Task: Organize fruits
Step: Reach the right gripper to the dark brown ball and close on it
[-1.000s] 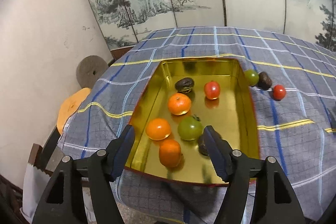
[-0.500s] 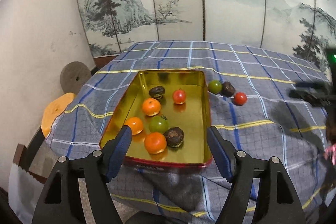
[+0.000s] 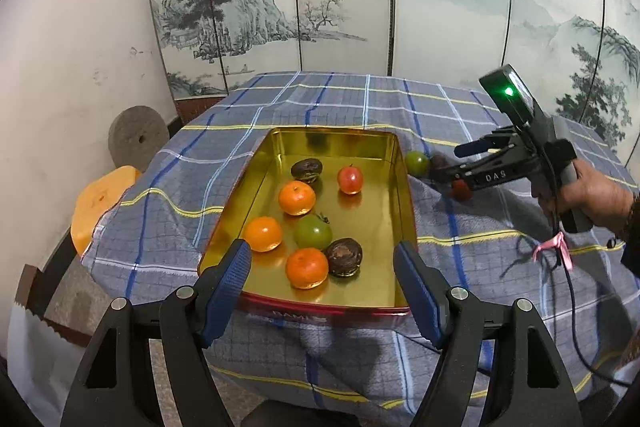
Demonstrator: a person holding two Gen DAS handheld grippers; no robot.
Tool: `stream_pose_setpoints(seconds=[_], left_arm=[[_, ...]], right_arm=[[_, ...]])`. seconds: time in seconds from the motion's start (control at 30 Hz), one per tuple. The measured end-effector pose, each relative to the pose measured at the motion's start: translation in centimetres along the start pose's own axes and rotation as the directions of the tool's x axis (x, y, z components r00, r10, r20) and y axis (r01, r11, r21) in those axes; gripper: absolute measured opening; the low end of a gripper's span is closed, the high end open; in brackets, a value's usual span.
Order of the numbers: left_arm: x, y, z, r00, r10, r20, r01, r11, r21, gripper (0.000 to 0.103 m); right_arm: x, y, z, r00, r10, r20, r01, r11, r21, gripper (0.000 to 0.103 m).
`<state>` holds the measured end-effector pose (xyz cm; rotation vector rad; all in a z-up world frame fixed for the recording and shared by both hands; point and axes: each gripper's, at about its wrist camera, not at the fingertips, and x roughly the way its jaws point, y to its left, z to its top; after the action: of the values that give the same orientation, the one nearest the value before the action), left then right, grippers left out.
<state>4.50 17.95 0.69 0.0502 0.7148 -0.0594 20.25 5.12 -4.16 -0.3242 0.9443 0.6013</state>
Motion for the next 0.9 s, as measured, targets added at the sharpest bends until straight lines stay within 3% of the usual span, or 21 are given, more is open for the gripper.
stream_pose_setpoints(seconds=[0.07,0.13,0.17,0.23,0.37,0.57,0.73,0.9], left_arm=[[0.6,0.0,-0.1,1.0,-0.008,-0.008,0.008,1.0,-0.004,0.074],[1.1,0.1,-0.3,1.0,-0.012,-0.021,0.012,1.0,-0.01,0.074],[1.4,0.1,-0.3,1.0,-0.014,-0.027,0.014,1.0,-0.014,0.074],[1.7,0.2,-0.6,0.999,-0.018,-0.042,0.017,1.0,-0.021,0.074],[1.5,0.7,-0.7,0.999,-0.015,-0.042,0.013,0.999,-0.041,0.074],[-0.1,1.5,-0.8,1.0,0.006,-0.014,-0.006,0.998,-0.059,0.074],[-0.8,2.1,-1.2,1.0,0.026,-0.014,-0.027,0.997,-0.068,0.074],[-1.6,2.7,-1.6,0.998,0.061,-0.006,-0.061,0.995,-0.078,0.074]], right_arm=[[0.9,-0.1,0.3,1.0,0.002,-0.016,-0.002,1.0,-0.015,0.065],[1.9,-0.2,0.5,0.999,-0.01,-0.047,0.009,1.0,-0.021,0.055],[2.4,-0.3,0.6,0.998,0.007,-0.063,-0.008,1.0,-0.015,0.045],[2.4,-0.2,0.5,0.998,0.016,-0.058,-0.017,1.0,-0.023,0.038],[1.3,-0.1,0.1,1.0,0.013,-0.028,-0.013,1.0,0.01,0.037],[-3.9,-0.1,-1.5,0.998,0.004,0.069,-0.01,0.996,0.093,0.037],[-8.7,1.9,-1.7,0.985,0.048,0.168,-0.065,0.993,0.101,0.037],[-10.4,5.7,0.9,0.966,0.134,0.219,-0.148,0.988,0.046,0.037]])
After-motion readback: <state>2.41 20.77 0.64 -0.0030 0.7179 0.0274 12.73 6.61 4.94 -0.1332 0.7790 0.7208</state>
